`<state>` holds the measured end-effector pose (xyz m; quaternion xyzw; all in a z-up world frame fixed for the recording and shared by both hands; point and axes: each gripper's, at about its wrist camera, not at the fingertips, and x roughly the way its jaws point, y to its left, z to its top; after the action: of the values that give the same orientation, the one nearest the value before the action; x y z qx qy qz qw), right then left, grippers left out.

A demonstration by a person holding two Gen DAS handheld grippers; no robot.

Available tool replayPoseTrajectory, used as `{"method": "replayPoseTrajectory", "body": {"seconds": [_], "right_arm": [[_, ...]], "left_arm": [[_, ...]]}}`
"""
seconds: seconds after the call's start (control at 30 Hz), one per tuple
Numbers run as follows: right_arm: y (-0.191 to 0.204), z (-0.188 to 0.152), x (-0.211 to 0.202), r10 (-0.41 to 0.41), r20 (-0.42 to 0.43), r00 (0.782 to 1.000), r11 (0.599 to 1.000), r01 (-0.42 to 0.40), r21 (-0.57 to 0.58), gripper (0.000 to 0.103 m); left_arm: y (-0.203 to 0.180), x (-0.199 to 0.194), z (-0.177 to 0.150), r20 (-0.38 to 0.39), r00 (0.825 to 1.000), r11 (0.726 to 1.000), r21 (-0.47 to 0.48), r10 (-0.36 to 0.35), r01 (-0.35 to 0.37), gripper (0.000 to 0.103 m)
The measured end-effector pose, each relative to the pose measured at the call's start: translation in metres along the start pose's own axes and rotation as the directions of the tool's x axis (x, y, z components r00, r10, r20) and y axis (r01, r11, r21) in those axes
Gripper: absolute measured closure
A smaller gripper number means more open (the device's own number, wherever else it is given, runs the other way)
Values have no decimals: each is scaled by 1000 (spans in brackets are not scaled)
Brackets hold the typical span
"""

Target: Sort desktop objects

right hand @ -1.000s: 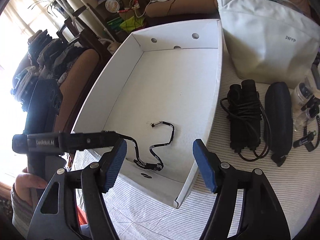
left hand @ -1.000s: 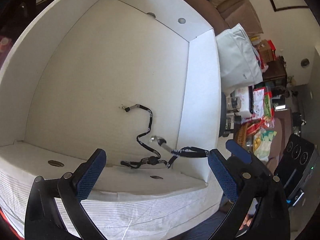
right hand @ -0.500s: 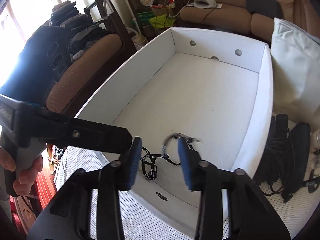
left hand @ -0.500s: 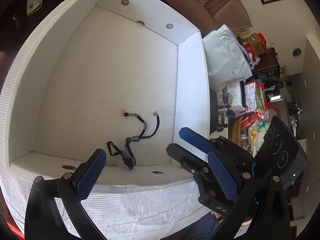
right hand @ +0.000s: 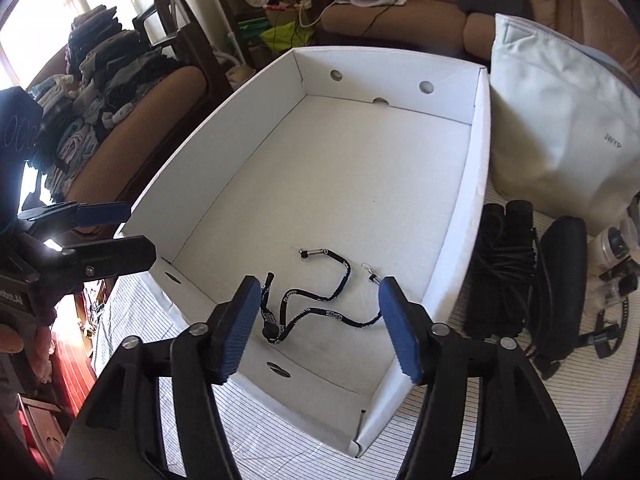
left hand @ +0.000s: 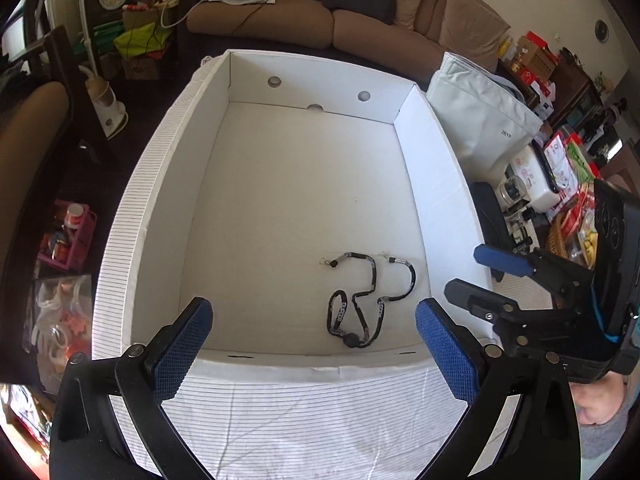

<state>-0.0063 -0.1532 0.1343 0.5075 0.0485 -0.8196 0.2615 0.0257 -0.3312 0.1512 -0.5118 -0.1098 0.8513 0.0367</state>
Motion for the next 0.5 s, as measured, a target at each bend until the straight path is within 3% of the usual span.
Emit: {"method": "replayPoseTrajectory", "body": {"seconds": [0.13,0.33,0.4,0.5], "right_arm": [[1,-9,-12,-22,3,1000,1000,22,-11,39],[-3,-26,-31,-33,14,999,999,34,-7,35],[-6,-32,-37,-48,26,999,999,48,-2,23],[-14,-41,-48,-50,43,998,999,49,18,17]], "left_arm": [[-16,1,-16,14,997,996,53,69,-70,0],[-33,-5,-39,35,995,993,73,93,-96,0],[-39,-7,-46,42,994,992,72,103,-106,0],[-48,-9,-55,44,990,988,72,132,-135,0]]}}
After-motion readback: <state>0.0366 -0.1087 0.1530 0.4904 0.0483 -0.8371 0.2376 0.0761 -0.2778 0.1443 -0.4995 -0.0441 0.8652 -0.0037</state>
